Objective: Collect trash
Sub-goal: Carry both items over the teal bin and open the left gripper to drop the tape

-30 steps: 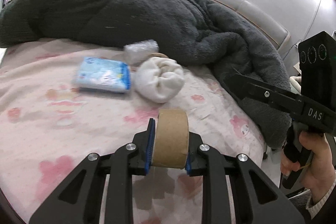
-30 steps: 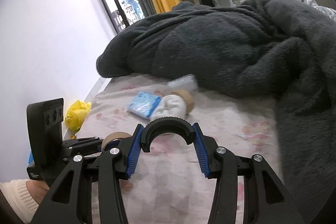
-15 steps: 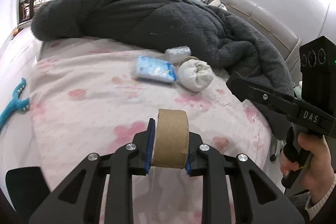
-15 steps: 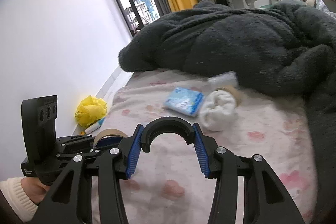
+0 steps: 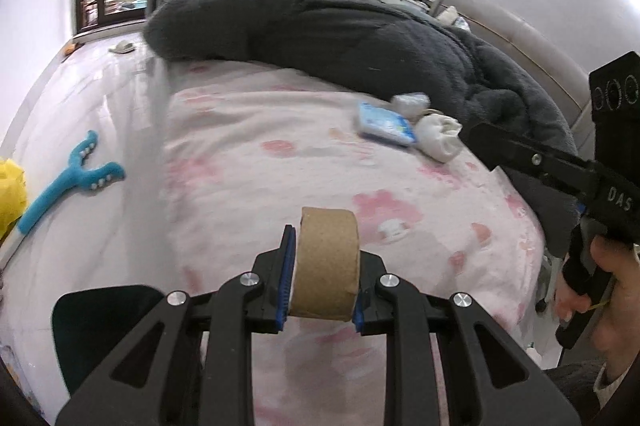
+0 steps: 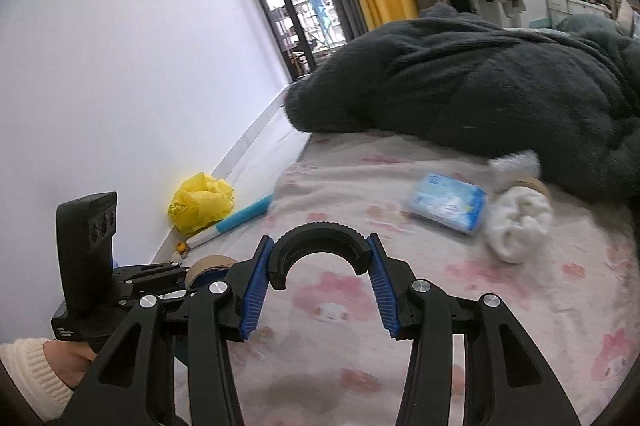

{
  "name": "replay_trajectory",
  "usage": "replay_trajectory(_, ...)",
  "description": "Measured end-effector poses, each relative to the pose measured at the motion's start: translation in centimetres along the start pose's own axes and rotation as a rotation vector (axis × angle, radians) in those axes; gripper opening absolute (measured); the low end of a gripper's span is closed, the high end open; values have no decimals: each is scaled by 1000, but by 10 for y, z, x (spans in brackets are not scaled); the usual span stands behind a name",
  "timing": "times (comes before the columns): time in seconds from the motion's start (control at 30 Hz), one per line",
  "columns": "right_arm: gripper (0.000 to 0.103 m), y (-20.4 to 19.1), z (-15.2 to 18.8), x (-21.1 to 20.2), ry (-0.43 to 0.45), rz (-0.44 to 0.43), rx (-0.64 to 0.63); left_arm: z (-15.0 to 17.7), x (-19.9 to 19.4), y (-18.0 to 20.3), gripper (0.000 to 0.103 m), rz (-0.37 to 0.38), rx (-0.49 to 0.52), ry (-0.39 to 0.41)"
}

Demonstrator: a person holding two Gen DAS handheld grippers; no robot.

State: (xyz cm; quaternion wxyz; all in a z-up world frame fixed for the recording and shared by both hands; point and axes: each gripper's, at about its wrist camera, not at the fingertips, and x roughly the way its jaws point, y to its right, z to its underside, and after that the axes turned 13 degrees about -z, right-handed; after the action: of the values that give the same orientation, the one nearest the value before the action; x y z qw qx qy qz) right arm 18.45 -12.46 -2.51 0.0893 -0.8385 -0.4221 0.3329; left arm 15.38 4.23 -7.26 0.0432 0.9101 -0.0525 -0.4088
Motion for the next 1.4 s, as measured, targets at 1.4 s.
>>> replay_trajectory(1.4,48,-162,7,190,-260,-192,-167,112,10,-208,27,-218,-148,-455)
